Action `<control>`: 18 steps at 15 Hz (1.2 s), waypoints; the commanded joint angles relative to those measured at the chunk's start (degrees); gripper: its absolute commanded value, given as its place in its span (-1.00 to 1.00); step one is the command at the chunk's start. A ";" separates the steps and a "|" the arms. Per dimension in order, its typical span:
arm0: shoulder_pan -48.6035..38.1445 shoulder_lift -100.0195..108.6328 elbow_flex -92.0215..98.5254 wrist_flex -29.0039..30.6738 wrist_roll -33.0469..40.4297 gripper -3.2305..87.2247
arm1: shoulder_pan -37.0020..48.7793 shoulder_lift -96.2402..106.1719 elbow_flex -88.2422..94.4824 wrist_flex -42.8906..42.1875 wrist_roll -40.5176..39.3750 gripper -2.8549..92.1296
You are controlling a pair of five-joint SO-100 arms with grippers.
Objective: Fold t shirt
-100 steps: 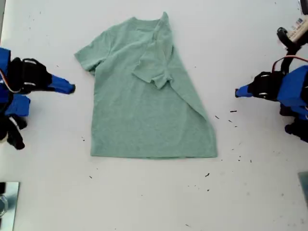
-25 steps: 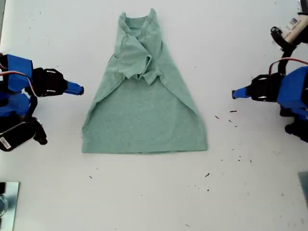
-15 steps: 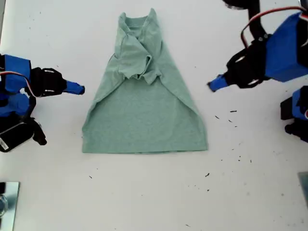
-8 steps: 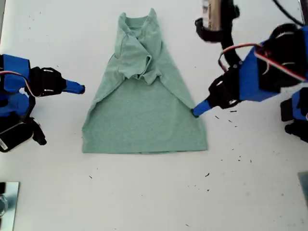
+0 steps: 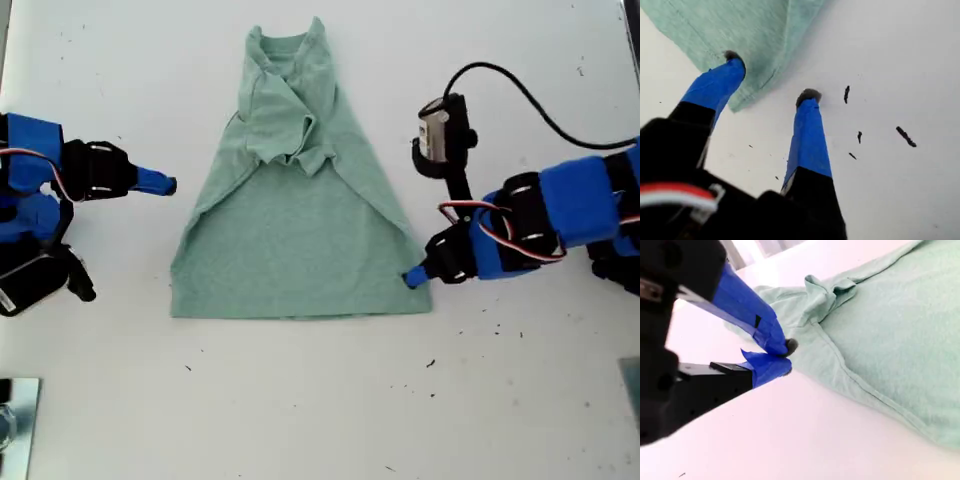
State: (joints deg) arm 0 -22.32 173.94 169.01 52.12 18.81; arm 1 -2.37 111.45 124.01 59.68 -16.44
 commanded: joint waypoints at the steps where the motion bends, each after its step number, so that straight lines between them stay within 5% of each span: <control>1: 0.09 -0.09 -0.53 -1.41 0.88 -0.94 | -2.29 -1.93 2.64 -6.24 3.43 -0.58; 2: 0.18 -0.09 -0.53 -1.49 0.88 -0.94 | -2.64 -4.04 2.90 -7.38 5.01 -0.90; 6: 0.18 0.26 -0.53 -1.41 0.88 -0.94 | -2.72 -6.24 1.93 -6.33 6.06 -0.95; 13: 0.26 0.62 -0.62 -1.23 0.88 -0.94 | 1.67 -3.08 -45.88 37.00 -7.29 -0.96; 16: 0.26 0.97 -0.62 -1.05 0.70 -0.94 | 2.64 -3.96 -51.77 35.33 -9.49 -0.96; 18: 0.35 0.97 -0.62 -0.88 0.53 -0.94 | 3.08 -7.47 -50.62 25.66 -9.14 -0.96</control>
State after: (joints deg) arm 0 -22.32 174.29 169.01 52.12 19.34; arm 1 -0.09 104.06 76.11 91.76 -25.05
